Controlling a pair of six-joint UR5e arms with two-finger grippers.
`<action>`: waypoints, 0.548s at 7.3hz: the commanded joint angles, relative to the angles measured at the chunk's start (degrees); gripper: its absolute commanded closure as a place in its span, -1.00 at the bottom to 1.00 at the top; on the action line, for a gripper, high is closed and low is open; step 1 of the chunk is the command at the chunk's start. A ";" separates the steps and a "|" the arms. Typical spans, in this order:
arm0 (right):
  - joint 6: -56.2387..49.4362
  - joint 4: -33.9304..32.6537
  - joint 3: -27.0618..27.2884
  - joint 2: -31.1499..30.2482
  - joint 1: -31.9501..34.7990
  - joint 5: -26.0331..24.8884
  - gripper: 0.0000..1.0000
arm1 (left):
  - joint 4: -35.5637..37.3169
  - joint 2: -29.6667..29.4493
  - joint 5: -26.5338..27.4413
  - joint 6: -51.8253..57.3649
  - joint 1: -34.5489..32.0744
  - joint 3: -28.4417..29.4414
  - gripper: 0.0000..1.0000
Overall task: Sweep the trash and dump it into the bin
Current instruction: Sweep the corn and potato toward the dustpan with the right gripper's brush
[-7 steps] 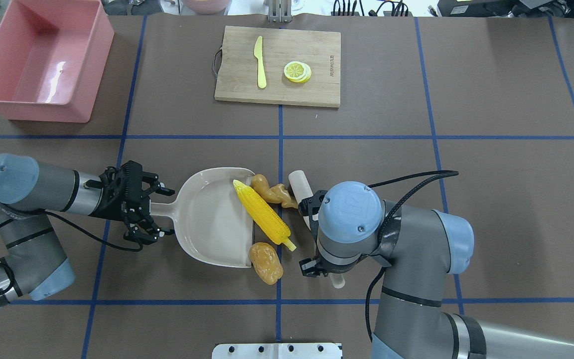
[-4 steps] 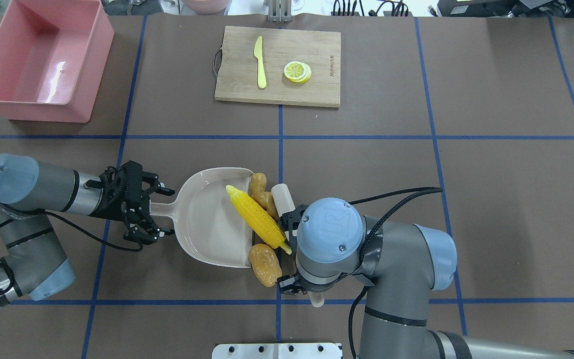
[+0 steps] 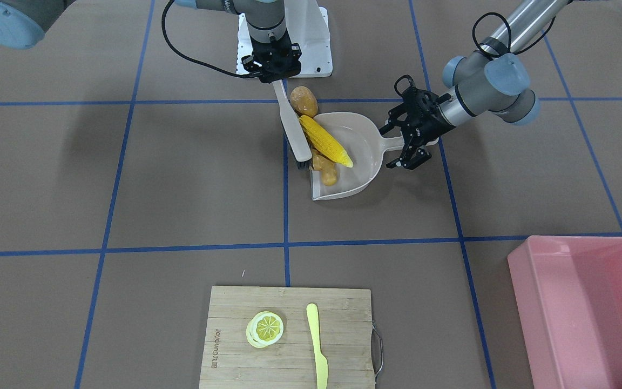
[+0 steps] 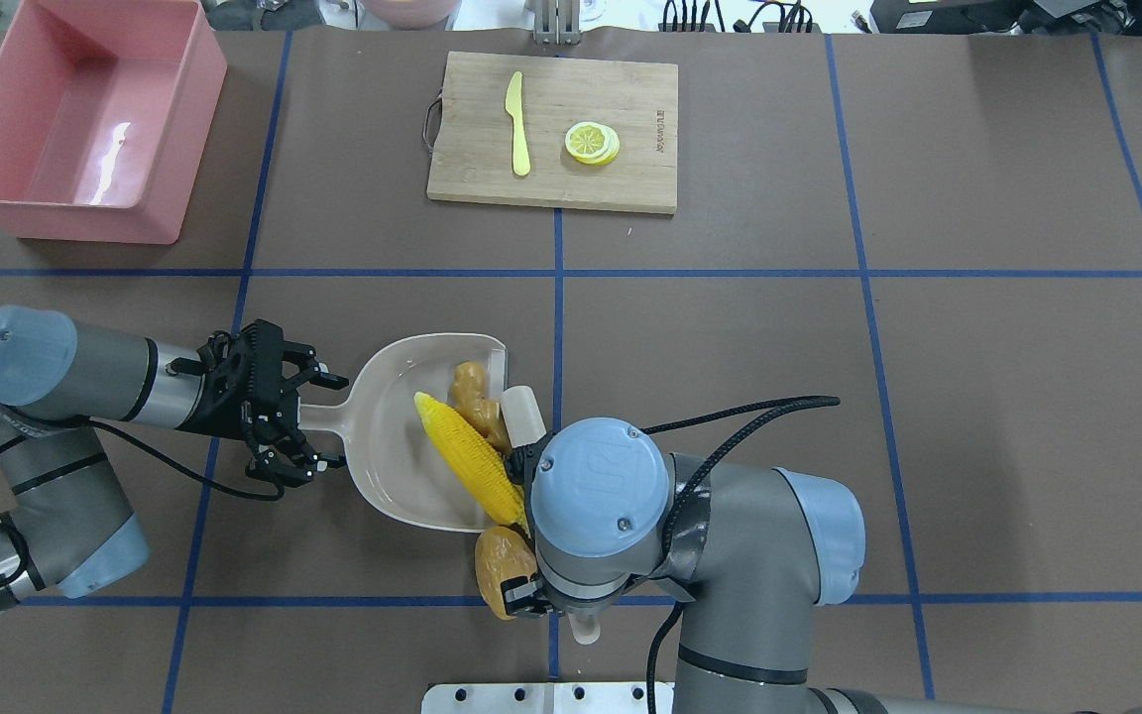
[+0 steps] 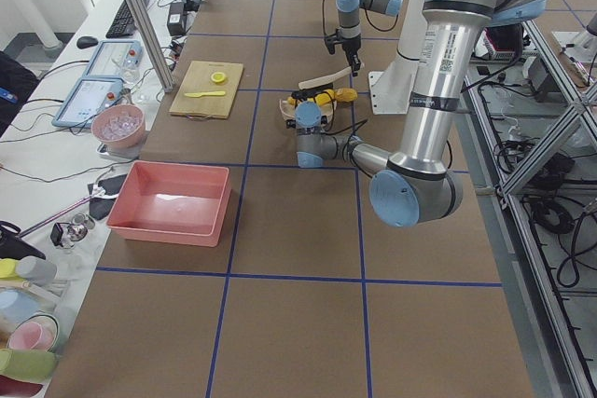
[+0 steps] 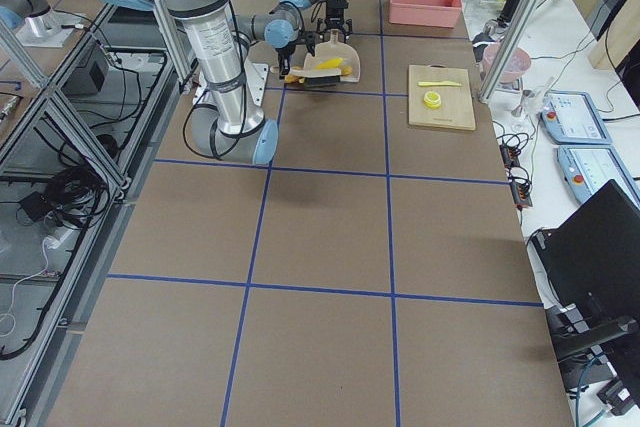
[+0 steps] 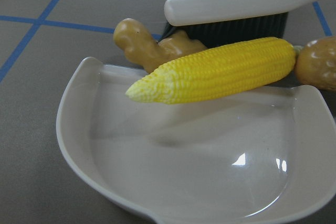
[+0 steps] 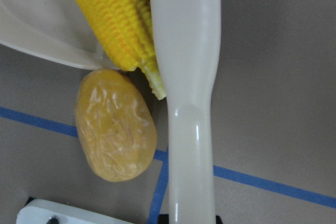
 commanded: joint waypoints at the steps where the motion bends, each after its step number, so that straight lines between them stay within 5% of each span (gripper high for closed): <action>1: -2.96 -2.83 0.30 0.21 1.60 0.29 1.00 | -0.03 0.00 0.00 0.00 0.00 0.00 -0.96; 4: -12.17 -8.61 1.09 -1.98 6.78 1.08 1.00 | -0.03 0.00 0.00 0.00 0.00 0.00 -0.96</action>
